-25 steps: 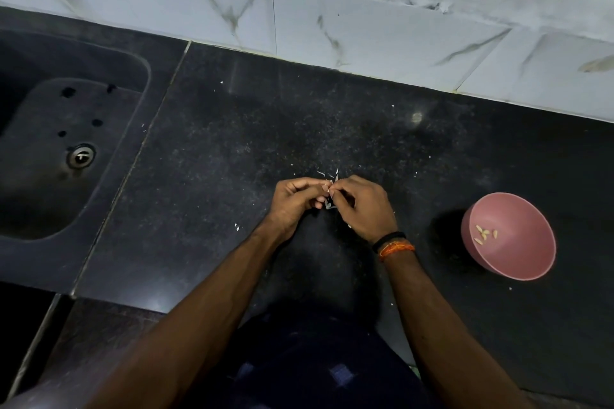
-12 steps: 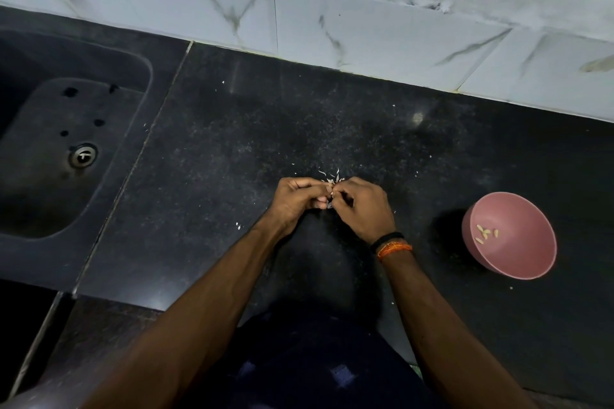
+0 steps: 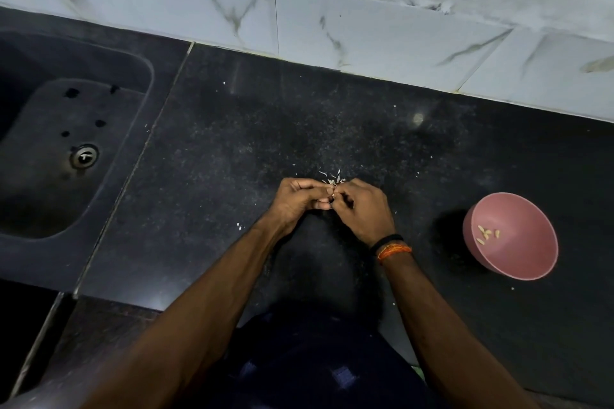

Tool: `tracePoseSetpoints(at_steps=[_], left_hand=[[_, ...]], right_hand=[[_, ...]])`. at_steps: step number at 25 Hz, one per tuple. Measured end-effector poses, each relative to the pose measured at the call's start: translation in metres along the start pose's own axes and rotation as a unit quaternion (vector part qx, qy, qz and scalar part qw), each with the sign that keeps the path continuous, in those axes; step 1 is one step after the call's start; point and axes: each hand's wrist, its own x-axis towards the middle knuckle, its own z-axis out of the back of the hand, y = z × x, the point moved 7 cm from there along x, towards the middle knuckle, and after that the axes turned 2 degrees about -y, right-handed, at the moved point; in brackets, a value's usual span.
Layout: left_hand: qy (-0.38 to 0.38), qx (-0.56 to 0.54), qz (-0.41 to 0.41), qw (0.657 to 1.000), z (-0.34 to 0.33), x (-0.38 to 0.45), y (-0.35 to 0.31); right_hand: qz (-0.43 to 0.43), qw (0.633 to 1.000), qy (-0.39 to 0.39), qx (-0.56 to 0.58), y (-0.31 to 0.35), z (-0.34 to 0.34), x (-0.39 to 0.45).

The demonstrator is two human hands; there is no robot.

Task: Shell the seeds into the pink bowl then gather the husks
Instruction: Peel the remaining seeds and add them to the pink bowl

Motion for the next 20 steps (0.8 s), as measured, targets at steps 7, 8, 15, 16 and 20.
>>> tracePoseSetpoints(at_steps=[7, 8, 15, 16, 20], left_hand=[[0.006, -0.007, -0.012, 1.000, 0.0006, -0.0004, 0.0007], [0.006, -0.010, -0.015, 1.000, 0.0004, -0.0009, 0.0008], [0.001, -0.006, -0.039, 0.999, -0.0001, -0.0007, 0.0005], [0.001, -0.003, -0.042, 0.999, -0.0004, -0.0003, 0.0003], [-0.014, -0.009, -0.048, 0.999, -0.0003, -0.0017, 0.0024]], right_hand=[[-0.016, 1.000, -0.009, 0.025, -0.0010, -0.0001, 0.0010], [-0.020, 0.999, -0.014, 0.031, -0.0015, 0.0003, 0.0008], [-0.050, 0.997, -0.027, 0.047, -0.0030, -0.0013, -0.0012], [-0.054, 0.997, -0.028, 0.047, -0.0028, -0.0011, -0.0014], [-0.086, 0.991, -0.036, 0.095, -0.0065, -0.0010, -0.0019]])
